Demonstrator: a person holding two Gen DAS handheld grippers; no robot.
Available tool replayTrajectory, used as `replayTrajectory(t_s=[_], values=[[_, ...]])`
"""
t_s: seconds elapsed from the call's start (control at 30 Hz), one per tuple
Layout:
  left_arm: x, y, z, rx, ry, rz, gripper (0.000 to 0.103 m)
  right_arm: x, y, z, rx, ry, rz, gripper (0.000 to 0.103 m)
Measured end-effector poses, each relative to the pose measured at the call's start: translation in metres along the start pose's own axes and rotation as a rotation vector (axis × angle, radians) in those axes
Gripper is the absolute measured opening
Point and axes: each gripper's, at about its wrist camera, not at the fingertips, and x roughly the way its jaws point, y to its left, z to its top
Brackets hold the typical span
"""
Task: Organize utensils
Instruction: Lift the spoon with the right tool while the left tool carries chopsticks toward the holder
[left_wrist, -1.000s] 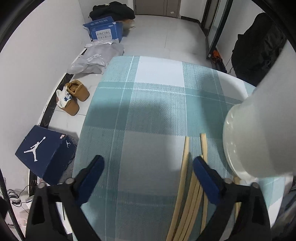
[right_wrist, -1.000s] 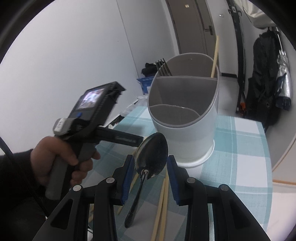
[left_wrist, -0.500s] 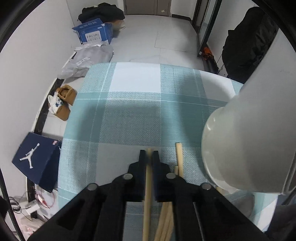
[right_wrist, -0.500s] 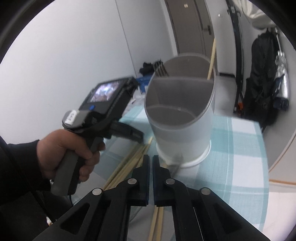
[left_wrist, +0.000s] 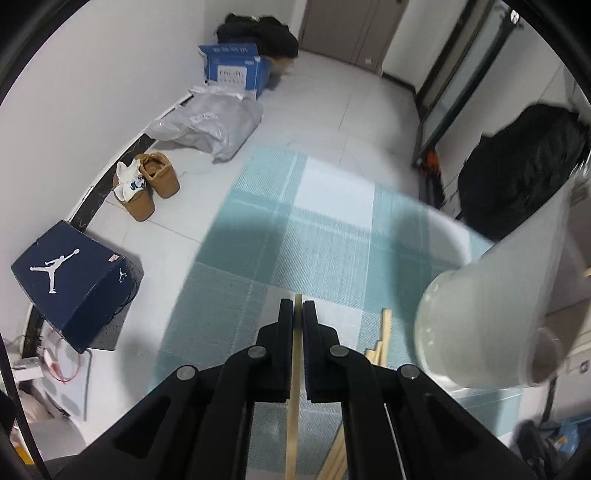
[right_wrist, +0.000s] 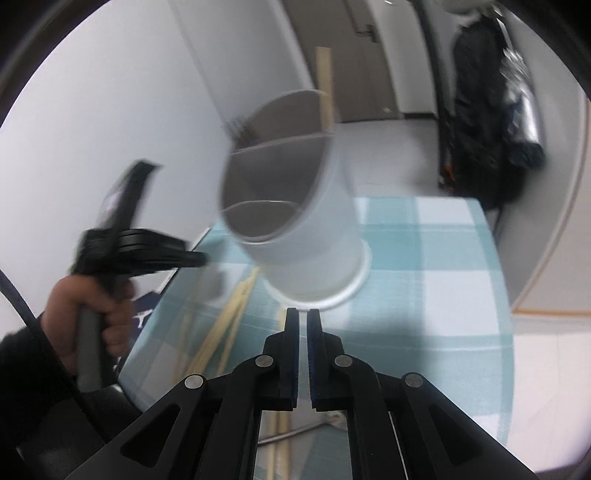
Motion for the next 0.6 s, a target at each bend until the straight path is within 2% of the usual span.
replayTrajectory(t_s=[0.13,0.27,0.33,0.47,0.6], values=[[-0.024,0.003,0.000,-0.022,-0.070,-0.055,0.001,0.003,-0.028,-0.001,0.126,0.050,-0.022,0.023],[-0.045,0.003,-0.002,-0.017,-0.144,-0.103,0.001,0.004,-0.050,-0.007,0.221,0.108,-0.058,0.028],[-0.052,0.006,-0.003,-0.019,-0.170,-0.132,0.001,0.002,-0.060,-0.011,0.257,0.124,-0.078,0.040],[-0.056,0.010,-0.007,-0.009,-0.200,-0.169,0.001,0.003,-0.068,-0.025,0.290,0.182,-0.096,0.040],[-0.054,0.016,-0.007,-0.020,-0.194,-0.195,0.001,0.017,-0.063,-0.042,0.272,0.270,-0.098,0.041]])
